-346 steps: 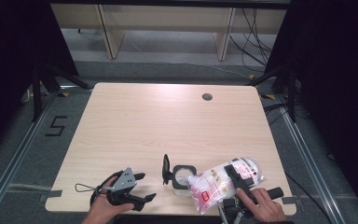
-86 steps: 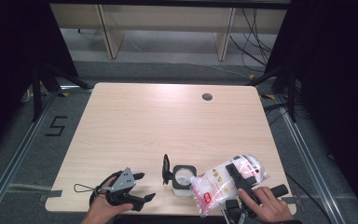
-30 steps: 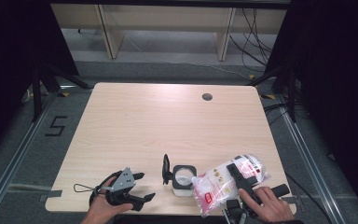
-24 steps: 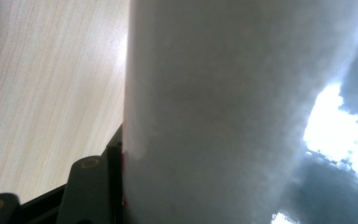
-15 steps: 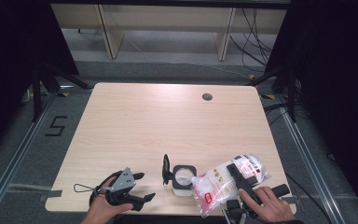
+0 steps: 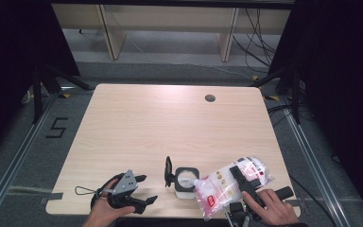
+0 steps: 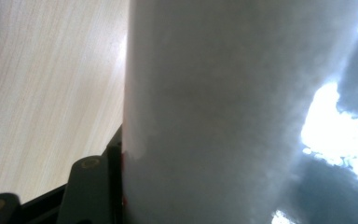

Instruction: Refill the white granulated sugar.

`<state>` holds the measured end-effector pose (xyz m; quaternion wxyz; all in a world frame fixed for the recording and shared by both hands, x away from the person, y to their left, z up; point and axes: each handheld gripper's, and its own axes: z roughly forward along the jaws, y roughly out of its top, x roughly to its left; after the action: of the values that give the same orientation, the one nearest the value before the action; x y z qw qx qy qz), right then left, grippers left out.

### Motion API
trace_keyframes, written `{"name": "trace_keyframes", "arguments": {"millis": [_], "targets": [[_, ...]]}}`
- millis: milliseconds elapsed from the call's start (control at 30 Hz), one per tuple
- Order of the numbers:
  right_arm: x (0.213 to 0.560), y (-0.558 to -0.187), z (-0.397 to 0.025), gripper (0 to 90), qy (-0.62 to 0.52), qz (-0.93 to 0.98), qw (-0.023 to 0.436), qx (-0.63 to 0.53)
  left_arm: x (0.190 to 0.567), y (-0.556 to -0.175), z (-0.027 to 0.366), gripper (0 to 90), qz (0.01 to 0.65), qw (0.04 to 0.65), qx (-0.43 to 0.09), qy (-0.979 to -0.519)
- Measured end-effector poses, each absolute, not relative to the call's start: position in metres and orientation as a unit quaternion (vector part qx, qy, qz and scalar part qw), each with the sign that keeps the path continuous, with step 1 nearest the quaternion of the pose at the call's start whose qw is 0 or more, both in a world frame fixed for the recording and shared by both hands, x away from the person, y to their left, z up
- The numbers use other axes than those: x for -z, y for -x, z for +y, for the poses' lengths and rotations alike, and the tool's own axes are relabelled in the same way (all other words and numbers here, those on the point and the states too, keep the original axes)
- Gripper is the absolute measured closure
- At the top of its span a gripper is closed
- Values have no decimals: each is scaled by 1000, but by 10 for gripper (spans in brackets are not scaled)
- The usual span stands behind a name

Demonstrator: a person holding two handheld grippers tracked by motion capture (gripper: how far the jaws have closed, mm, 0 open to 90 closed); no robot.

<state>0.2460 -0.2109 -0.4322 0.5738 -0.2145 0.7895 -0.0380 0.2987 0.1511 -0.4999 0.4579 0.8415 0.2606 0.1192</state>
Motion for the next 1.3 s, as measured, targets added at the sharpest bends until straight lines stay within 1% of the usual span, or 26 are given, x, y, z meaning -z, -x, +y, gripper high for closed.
{"name": "trace_keyframes", "arguments": {"millis": [367, 1100, 1133, 1300], "targets": [[433, -246, -212, 421, 209, 791, 574, 36, 500, -298, 150, 198, 268, 471, -116, -833], [431, -247, -213, 426, 205, 791, 575, 38, 500, -297, 149, 198, 270, 468, -114, -834], [431, -247, -213, 427, 206, 791, 575, 38, 499, -298, 151, 198, 262, 456, -121, -842], [432, -246, -213, 427, 205, 792, 574, 40, 500, -297, 150, 198, 267, 467, -114, -836]]}}
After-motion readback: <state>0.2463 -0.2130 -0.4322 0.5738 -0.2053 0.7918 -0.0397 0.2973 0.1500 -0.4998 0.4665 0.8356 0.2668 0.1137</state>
